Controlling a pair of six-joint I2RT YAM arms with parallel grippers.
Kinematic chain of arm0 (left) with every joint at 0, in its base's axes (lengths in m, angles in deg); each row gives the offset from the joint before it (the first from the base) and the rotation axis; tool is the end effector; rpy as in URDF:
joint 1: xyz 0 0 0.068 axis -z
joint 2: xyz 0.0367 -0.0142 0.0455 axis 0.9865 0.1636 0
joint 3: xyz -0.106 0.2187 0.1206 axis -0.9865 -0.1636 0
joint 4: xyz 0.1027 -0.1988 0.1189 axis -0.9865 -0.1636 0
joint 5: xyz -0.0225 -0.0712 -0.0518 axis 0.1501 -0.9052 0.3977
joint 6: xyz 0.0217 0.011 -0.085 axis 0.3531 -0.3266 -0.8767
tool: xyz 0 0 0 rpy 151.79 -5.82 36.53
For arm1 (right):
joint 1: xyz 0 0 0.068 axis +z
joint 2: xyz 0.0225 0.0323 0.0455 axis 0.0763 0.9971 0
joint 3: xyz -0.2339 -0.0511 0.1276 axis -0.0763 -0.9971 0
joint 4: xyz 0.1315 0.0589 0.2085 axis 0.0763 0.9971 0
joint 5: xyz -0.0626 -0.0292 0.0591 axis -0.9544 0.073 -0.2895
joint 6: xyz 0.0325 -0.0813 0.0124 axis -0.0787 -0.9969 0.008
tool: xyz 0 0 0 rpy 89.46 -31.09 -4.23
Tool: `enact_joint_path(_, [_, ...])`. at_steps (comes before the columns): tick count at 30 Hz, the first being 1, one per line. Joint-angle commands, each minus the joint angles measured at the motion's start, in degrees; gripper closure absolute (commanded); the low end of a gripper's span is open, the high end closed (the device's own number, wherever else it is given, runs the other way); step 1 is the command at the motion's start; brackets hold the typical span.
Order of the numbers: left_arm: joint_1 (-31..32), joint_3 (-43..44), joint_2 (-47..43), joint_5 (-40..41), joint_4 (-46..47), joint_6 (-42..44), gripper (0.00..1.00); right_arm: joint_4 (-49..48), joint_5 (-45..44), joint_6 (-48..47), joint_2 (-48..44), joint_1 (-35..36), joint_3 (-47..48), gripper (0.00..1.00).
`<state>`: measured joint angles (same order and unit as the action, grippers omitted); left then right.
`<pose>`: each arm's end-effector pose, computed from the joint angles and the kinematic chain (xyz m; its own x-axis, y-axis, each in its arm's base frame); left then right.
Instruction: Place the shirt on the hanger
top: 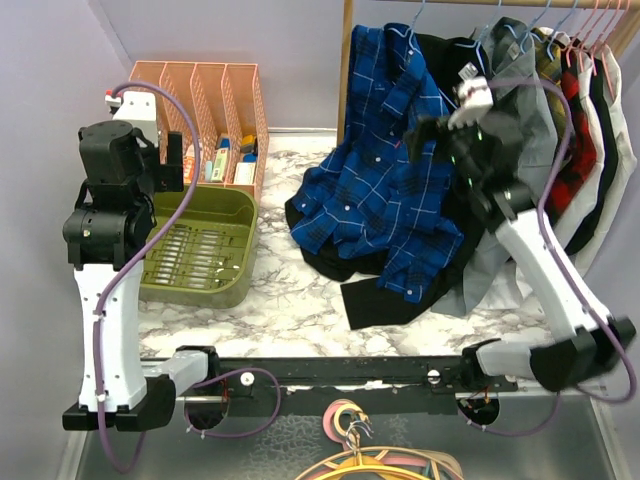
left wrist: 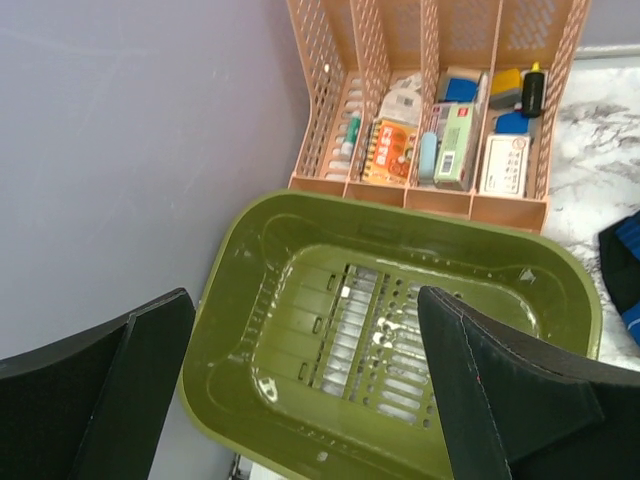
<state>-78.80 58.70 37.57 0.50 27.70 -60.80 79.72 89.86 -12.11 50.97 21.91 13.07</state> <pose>0.2070 0.0175 0.4935 -0.3344 0.1288 -0.9336 -0.2193 0.9528 0.2100 0.3360 0.1067 0.4301 -0.1900 -0.0206 -0.9816 -0.2999 0.9532 0.0380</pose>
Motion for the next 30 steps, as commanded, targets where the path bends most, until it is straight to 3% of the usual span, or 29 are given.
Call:
enact_joint_path(1, [-1.85,-3.94,-3.36,0.79,2.26,-1.87,0.04,-13.67,-3.28,11.45,-13.61,-0.31,-22.03,0.01])
enact_joint_path(7, [-3.42,-9.22,-8.46,-1.84,2.42,-3.38,0.04,-13.78,-3.20,19.38,-29.37,-0.32,-37.57,0.01])
enact_joint_path(13, [-9.46,-8.24,-10.16,-9.45,1.38,-3.70,0.01,-12.21,-2.18,25.31,-39.12,-0.32,-47.23,0.01])
enact_joint_path(16, [-12.22,-7.63,-9.68,-12.94,0.67,-2.50,0.01,-12.29,-3.85,24.23,-40.75,-0.32,-50.16,0.01])
enact_joint_path(21, [-13.76,-9.46,-10.48,-16.39,0.73,-3.20,0.02,-17.31,-15.69,20.76,-41.21,-0.31,-53.90,0.01])
enact_joint_path(26, [-16.30,-9.06,-9.66,-21.79,0.26,-4.11,0.02,-23.96,-13.81,19.32,-36.85,-0.32,-53.72,0.00])
enact_joint_path(28, [-16.60,-9.06,-9.20,-22.72,0.44,-4.50,0.02,-24.43,-12.91,21.58,-33.70,-0.36,-53.06,0.11])
enact_joint_path(30, [-16.71,-9.13,-9.03,-21.95,0.69,-4.97,0.02,-26.20,-11.77,23.00,-31.38,-0.31,-53.51,0.41])
